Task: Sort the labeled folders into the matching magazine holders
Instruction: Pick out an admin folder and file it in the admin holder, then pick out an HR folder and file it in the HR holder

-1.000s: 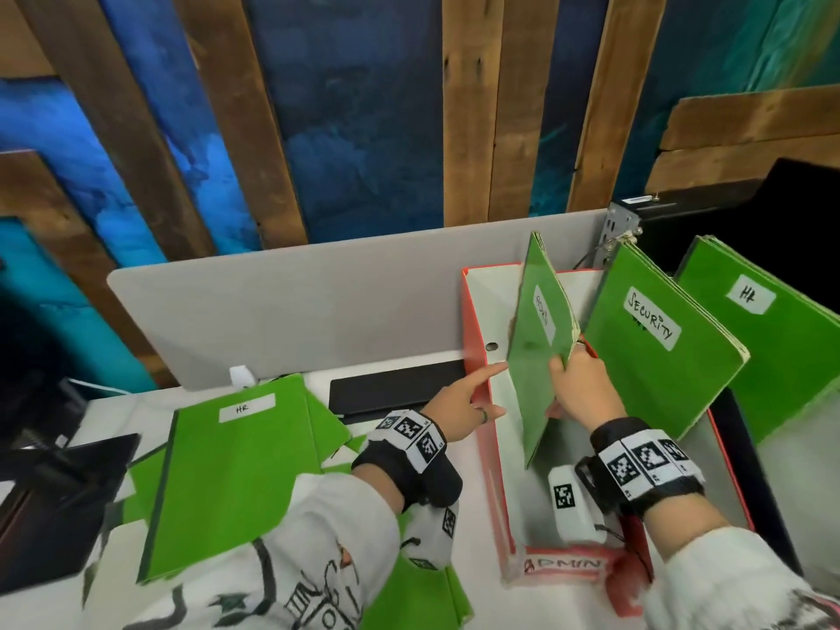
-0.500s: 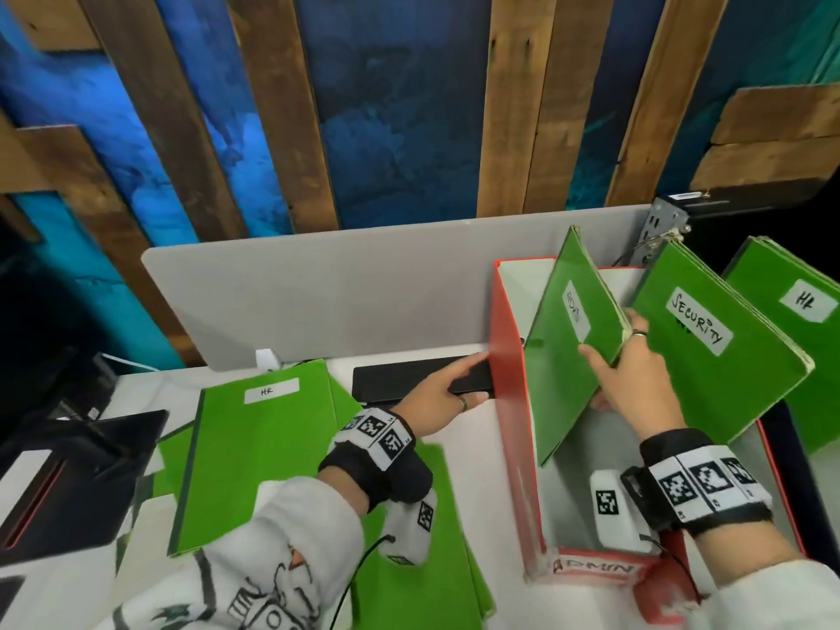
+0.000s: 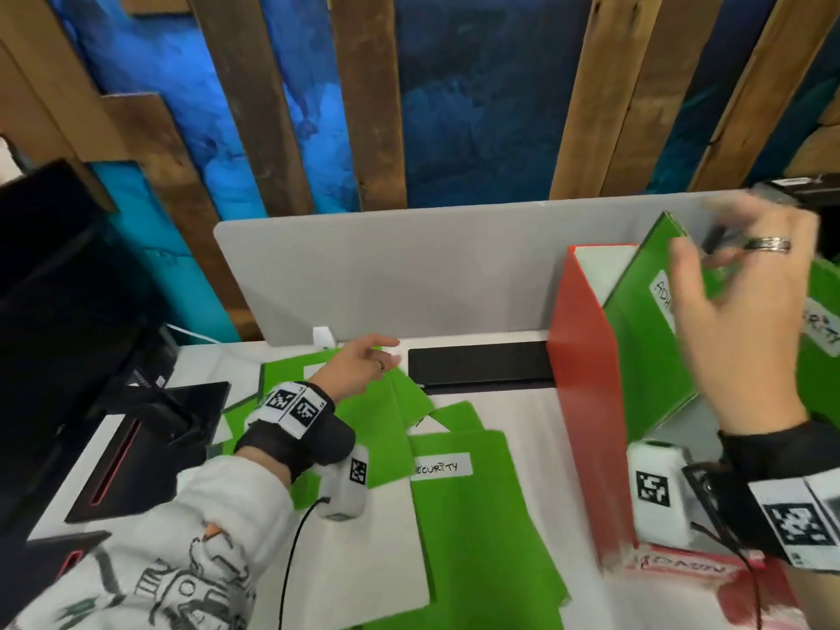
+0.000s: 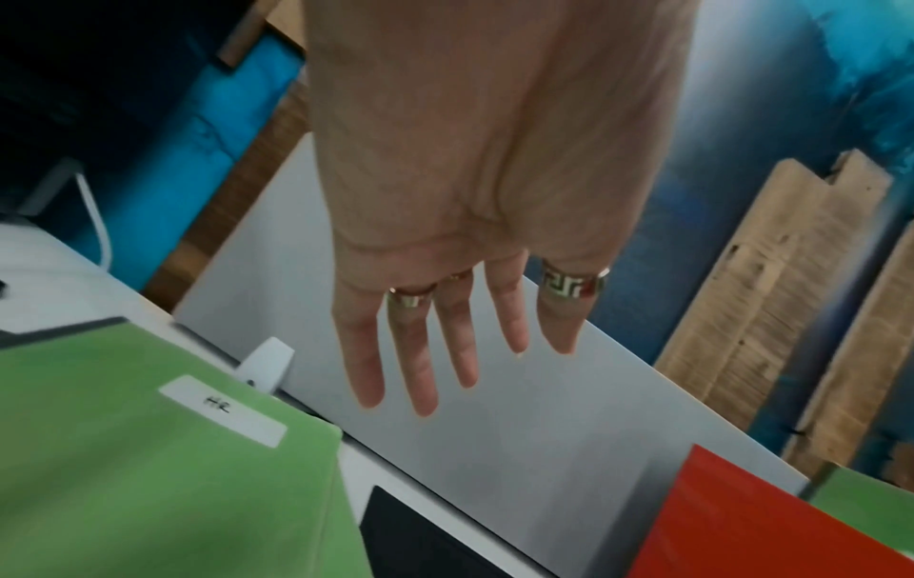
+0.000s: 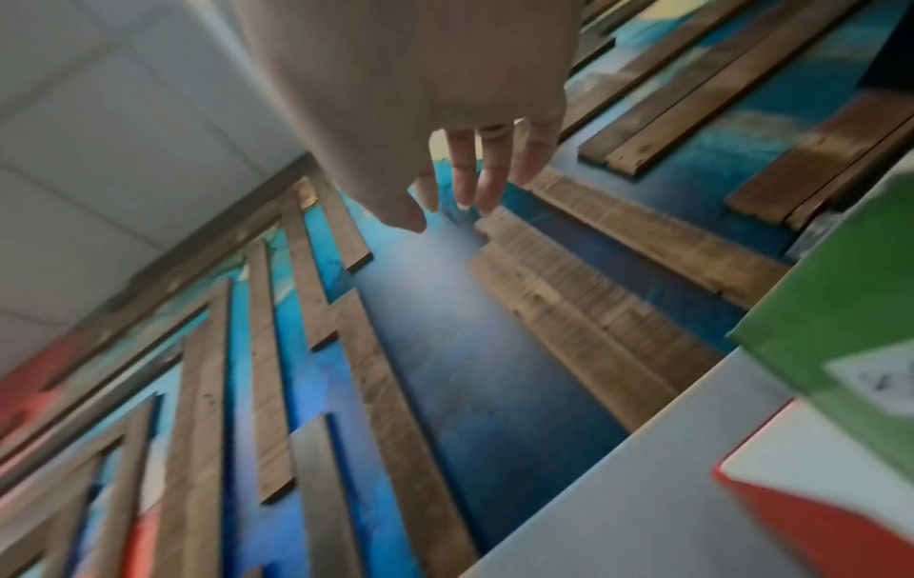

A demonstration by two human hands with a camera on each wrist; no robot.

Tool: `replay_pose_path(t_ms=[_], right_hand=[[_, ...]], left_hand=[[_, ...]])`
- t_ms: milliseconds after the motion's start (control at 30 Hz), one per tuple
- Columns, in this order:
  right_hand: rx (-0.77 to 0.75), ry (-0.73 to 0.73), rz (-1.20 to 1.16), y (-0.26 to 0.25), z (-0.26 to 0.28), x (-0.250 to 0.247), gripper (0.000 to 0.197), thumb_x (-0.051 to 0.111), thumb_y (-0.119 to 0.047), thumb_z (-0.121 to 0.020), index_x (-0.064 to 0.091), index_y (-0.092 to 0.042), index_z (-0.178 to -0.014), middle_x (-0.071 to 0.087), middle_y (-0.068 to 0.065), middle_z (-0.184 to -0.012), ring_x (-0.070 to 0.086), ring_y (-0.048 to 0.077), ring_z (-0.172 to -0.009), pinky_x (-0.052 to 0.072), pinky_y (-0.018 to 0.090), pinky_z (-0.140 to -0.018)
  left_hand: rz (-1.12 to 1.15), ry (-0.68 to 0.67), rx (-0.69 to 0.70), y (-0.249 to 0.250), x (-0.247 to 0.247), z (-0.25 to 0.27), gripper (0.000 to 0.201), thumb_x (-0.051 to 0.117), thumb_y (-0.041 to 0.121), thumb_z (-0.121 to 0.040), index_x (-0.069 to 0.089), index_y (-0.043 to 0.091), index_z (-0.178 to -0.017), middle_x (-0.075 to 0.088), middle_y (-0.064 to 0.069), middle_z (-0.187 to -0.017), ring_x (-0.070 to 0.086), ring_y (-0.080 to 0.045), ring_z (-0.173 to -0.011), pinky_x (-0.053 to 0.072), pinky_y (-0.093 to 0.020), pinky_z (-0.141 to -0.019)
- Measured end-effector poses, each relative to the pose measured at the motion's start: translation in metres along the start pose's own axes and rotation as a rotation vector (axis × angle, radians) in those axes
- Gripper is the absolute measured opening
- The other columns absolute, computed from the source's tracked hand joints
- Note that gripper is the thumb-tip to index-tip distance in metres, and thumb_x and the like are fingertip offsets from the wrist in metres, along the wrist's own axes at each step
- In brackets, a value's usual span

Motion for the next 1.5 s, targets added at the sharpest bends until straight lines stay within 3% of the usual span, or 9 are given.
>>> replay_pose_path(t_ms=[133, 400, 533, 667, 833, 967, 1067, 1200, 1500], right_hand=[[0.001, -0.228, -0.086, -0.022, 0.038, 0.070, 0.025, 0.052, -0.013, -0.090, 0.050, -0.025, -0.112, 0.053, 0.003, -0.105, 0.052, 0.011, -0.079, 0.044, 0.031, -0.078], [0.306, -0.823, -0.100, 0.020, 0.187, 0.251, 0.019, 0.040, -0.036, -0.095, 0.053, -0.023, -0.095, 0.066, 0.003, -0.090, 0.063, 0.021, -0.078, 0.050, 0.041, -0.075], [0.520, -1.129, -0.088, 0.047, 0.258, 0.305, 0.021, 0.033, -0.025, -0.101, 0.050, -0.012, -0.100, 0.064, 0.015, -0.106, 0.059, 0.027, -0.102, 0.041, 0.033, -0.085], [0.647, -1.308, -0.027, 0.062, 0.300, 0.331, 0.034, 0.045, -0.025, -0.098, 0.044, -0.008, -0.127, 0.056, 0.011, -0.127, 0.053, 0.025, -0.119, 0.038, 0.029, -0.097], [0.862, -1.225, -0.103, 0.072, 0.309, 0.346, 0.046, 0.059, -0.024, -0.091, 0.038, -0.010, -0.129, 0.056, 0.021, -0.126, 0.054, 0.028, -0.115, 0.042, 0.031, -0.095], [0.880, -1.094, -0.107, 0.071, 0.299, 0.350, 0.044, 0.066, -0.019, -0.086, 0.044, -0.007, -0.121, 0.058, 0.012, -0.102, 0.055, 0.026, -0.101, 0.045, 0.027, -0.082], [0.893, -1.037, -0.123, 0.067, 0.295, 0.349, 0.047, 0.065, -0.015, -0.086, 0.043, -0.006, -0.126, 0.058, 0.005, -0.115, 0.055, 0.024, -0.109, 0.046, 0.029, -0.091], [0.812, -0.981, -0.094, 0.072, 0.277, 0.335, 0.045, 0.057, -0.015, -0.091, 0.043, -0.008, -0.134, 0.053, 0.002, -0.128, 0.049, 0.026, -0.124, 0.039, 0.035, -0.104], [0.545, -0.697, 0.136, 0.117, 0.184, 0.232, 0.039, 0.054, -0.007, -0.092, 0.049, -0.005, -0.131, 0.065, 0.019, -0.115, 0.061, 0.034, -0.106, 0.038, 0.025, -0.074]], left_hand=[[-0.007, 0.036, -0.069, -0.040, -0.041, 0.005, 0.033, 0.045, 0.004, -0.093, 0.054, 0.022, -0.120, 0.060, 0.007, -0.089, 0.051, -0.007, -0.070, 0.031, -0.009, -0.037], [0.026, 0.194, -0.258, -0.156, -0.116, 0.026, 0.037, 0.045, 0.000, -0.092, 0.050, 0.010, -0.127, 0.060, -0.007, -0.108, 0.045, -0.011, -0.064, 0.037, -0.012, -0.037], [0.120, 0.211, -0.402, -0.212, -0.118, 0.035, 0.040, 0.053, 0.009, -0.092, 0.046, 0.005, -0.131, 0.056, -0.007, -0.088, 0.054, -0.010, -0.060, 0.045, -0.020, -0.051], [0.144, 0.169, -0.476, -0.244, -0.106, 0.035, 0.052, 0.058, 0.013, -0.090, 0.039, 0.009, -0.138, 0.048, -0.015, -0.135, 0.052, -0.026, -0.112, 0.044, -0.034, -0.089], [0.091, 0.126, -0.475, -0.259, -0.100, 0.023, 0.059, 0.060, 0.017, -0.090, 0.034, 0.005, -0.142, 0.035, -0.015, -0.149, 0.038, -0.031, -0.134, 0.033, -0.038, -0.111], [0.102, 0.105, -0.464, -0.262, -0.095, 0.016, 0.056, 0.060, 0.012, -0.090, 0.037, 0.006, -0.140, 0.036, -0.016, -0.147, 0.042, -0.032, -0.130, 0.037, -0.038, -0.109], [0.107, 0.074, -0.428, -0.261, -0.092, 0.012, 0.050, 0.060, 0.004, -0.088, 0.044, 0.004, -0.135, 0.043, -0.018, -0.142, 0.045, -0.032, -0.128, 0.039, -0.036, -0.104], [0.069, 0.043, -0.407, -0.263, -0.097, 0.010, 0.051, 0.064, 0.000, -0.083, 0.047, 0.002, -0.132, 0.044, -0.016, -0.142, 0.041, -0.028, -0.132, 0.035, -0.034, -0.107], [-0.075, 0.122, -0.490, -0.308, -0.141, 0.018, 0.054, 0.080, -0.004, -0.063, 0.056, -0.002, -0.112, 0.055, -0.020, -0.125, 0.052, -0.034, -0.119, 0.041, -0.041, -0.104]])
Point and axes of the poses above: each hand's wrist, its own z-axis away from the middle knuckle, its own x-axis out of the palm, y = z × x, the point moved 10 cm from there along -z, towards the middle knuckle
